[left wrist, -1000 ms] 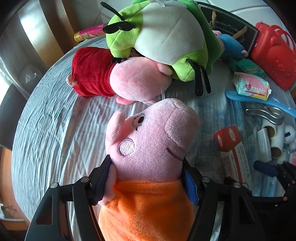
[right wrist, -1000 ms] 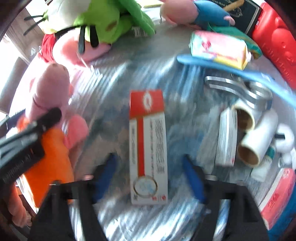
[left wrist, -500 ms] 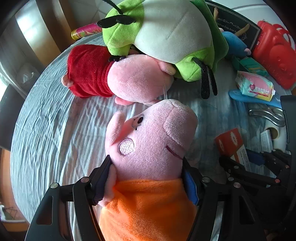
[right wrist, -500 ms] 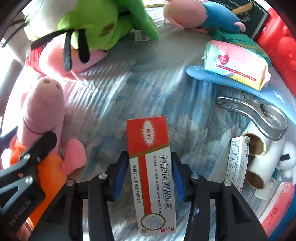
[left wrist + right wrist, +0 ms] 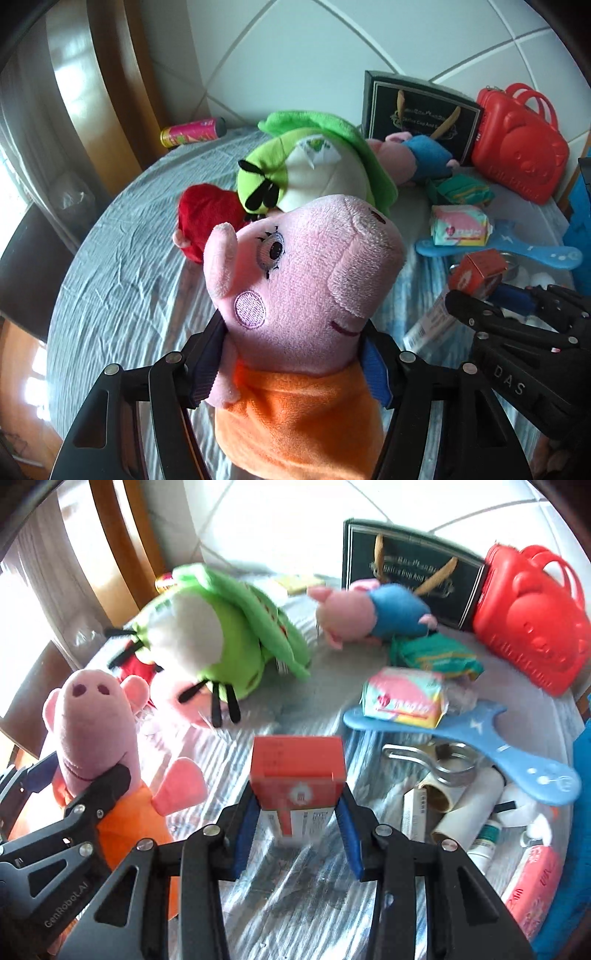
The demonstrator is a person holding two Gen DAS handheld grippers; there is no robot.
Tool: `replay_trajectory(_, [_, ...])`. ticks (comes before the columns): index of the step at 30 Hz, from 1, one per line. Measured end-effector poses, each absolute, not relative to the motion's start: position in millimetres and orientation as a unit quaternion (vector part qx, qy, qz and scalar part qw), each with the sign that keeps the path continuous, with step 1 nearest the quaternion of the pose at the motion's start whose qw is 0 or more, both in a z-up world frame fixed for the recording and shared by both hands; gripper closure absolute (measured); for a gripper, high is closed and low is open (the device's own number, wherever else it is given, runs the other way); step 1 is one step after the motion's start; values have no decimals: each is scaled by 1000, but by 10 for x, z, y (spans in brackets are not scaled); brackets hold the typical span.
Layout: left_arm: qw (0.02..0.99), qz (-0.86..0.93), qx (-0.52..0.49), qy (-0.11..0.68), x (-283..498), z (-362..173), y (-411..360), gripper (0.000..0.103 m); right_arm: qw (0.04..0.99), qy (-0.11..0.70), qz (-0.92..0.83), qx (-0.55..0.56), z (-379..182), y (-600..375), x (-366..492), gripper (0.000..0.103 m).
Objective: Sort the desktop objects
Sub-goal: 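Lift the pig plush and ointment box with both tools over the blue bin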
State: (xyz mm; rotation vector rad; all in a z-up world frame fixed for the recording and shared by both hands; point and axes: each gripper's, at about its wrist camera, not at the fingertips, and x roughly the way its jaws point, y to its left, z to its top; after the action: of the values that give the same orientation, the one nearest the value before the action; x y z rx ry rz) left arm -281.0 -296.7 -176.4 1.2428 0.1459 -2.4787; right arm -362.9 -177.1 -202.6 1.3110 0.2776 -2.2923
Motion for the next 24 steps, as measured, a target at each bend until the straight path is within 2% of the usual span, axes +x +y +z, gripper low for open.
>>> replay_trajectory(7, [199, -901, 383, 45, -2612, -1272, -2785, 38, 255, 101, -864, 421, -1519, -1522, -3444, 63])
replay_trajectory(15, [220, -906, 360, 47, -2401, -1007, -2448, 38, 269, 105, -874, 390, -1047, -1191, -3179, 62])
replay_trajectory(24, [173, -925, 336, 28, -2114, -739, -2084, 38, 232, 97, -895, 368, -687, -826, -2808, 63])
